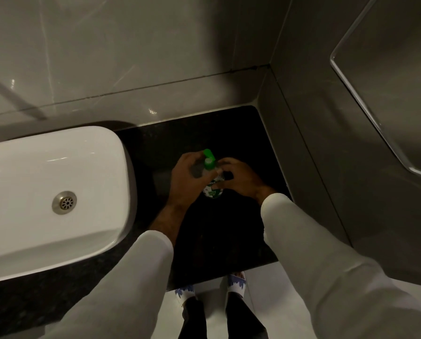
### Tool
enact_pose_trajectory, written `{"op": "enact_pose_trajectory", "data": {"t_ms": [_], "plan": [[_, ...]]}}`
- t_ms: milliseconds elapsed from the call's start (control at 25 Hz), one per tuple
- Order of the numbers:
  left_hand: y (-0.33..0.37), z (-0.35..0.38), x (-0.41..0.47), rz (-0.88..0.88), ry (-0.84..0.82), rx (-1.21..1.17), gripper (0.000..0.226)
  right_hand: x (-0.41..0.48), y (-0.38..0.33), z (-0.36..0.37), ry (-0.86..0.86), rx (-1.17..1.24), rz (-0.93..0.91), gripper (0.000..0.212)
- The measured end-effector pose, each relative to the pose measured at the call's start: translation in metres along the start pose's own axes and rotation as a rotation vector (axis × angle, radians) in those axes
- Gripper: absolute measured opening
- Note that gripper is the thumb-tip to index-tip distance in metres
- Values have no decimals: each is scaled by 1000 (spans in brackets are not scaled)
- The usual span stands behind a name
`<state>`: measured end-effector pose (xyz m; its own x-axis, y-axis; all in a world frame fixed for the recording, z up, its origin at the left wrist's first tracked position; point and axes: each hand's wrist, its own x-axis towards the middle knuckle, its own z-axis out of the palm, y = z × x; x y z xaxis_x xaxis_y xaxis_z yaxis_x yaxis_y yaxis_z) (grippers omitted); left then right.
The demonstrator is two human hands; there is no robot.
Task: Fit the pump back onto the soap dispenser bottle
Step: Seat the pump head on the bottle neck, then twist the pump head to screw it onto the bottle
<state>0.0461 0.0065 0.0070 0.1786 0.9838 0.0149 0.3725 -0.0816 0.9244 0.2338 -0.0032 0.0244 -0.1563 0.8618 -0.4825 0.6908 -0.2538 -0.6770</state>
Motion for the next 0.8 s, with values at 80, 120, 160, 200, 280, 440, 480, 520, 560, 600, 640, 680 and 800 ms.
{"op": "enact_pose_trajectory", "data": {"t_ms": [80,120,160,200,280,440,480,520,560,600,640,680,800], "plan": [[5,4,0,-44,-5,-18,47,-1,-1,1,4,13,-6,64],[5,5,0,-74,-6,-42,47,-1,-2,2,7,17,-6,65],[5,5,1,-104,-14,-68,50,-2,-1,2,6,15,-7,66],[4,3,2,-134,-49,-103,58,-2,-1,1,3,10,-9,66],[0,-2,5,-198,-184,-205,77,-4,0,-1,-3,10,-17,66],[1,2,3,-217,-170,-180,90,-6,-4,2,24,24,-25,65],[1,5,2,-200,-71,-143,84,-5,-6,3,19,19,-25,65],[1,7,1,-188,9,-138,78,-4,-7,4,12,9,-25,65],[-1,7,0,-184,43,-167,74,-4,-7,3,8,4,-22,66],[-2,6,0,-196,27,-229,73,-4,-6,2,6,6,-19,66],[-4,4,-1,-223,-20,-297,73,-3,-6,1,5,4,-18,66],[-4,3,-2,-250,-80,-351,75,-3,-6,0,4,-3,-21,66],[-1,4,-4,-238,-46,-223,79,-3,-8,3,14,-19,-26,66]]}}
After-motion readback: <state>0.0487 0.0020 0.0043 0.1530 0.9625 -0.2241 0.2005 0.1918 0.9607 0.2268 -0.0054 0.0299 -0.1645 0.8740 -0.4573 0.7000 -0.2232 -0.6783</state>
